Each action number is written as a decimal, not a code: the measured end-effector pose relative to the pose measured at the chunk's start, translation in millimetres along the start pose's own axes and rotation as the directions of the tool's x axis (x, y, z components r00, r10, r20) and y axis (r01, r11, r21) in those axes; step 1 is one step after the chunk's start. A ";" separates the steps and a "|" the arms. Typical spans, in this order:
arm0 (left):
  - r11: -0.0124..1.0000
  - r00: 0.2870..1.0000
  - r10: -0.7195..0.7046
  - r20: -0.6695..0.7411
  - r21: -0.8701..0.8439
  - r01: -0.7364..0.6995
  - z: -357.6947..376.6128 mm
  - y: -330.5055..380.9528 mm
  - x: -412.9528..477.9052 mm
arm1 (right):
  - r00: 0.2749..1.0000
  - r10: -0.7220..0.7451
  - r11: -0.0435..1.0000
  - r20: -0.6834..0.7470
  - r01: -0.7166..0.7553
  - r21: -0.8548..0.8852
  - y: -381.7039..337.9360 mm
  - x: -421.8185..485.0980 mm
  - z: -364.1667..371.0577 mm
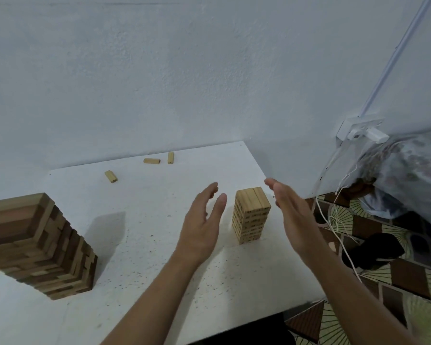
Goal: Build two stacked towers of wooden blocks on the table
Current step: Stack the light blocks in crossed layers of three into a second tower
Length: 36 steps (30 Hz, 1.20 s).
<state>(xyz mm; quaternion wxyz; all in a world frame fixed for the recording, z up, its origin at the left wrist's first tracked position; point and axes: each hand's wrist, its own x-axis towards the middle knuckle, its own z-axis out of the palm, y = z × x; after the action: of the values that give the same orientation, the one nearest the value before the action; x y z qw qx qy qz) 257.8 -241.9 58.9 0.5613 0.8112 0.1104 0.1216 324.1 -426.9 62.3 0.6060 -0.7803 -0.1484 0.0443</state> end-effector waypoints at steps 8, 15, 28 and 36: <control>0.983 0.993 -0.044 0.114 -0.172 0.063 46.6 -2.8 -30.6 | 0.996 0.055 0.958 0.071 -0.073 0.277 10.5 -15.3 17.2; 0.988 0.980 -0.003 0.197 -0.149 0.033 52.7 1.0 -32.8 | 0.995 0.036 0.946 0.093 -0.064 0.319 15.8 -14.6 19.2; 0.997 0.977 0.030 0.213 -0.078 -0.014 56.9 -7.5 -28.8 | 0.995 0.026 0.948 0.092 -0.054 0.314 16.4 -12.6 22.3; 0.997 0.975 0.013 0.223 -0.079 0.004 53.7 -4.1 -27.9 | 0.997 0.037 0.962 0.066 -0.053 0.268 14.5 -12.4 19.2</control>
<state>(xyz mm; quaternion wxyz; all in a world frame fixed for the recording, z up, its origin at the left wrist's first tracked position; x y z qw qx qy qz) 248.4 -296.7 34.7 0.6016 0.7970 0.0399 0.0352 310.0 -415.7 42.0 0.7007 -0.6920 -0.1414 0.1012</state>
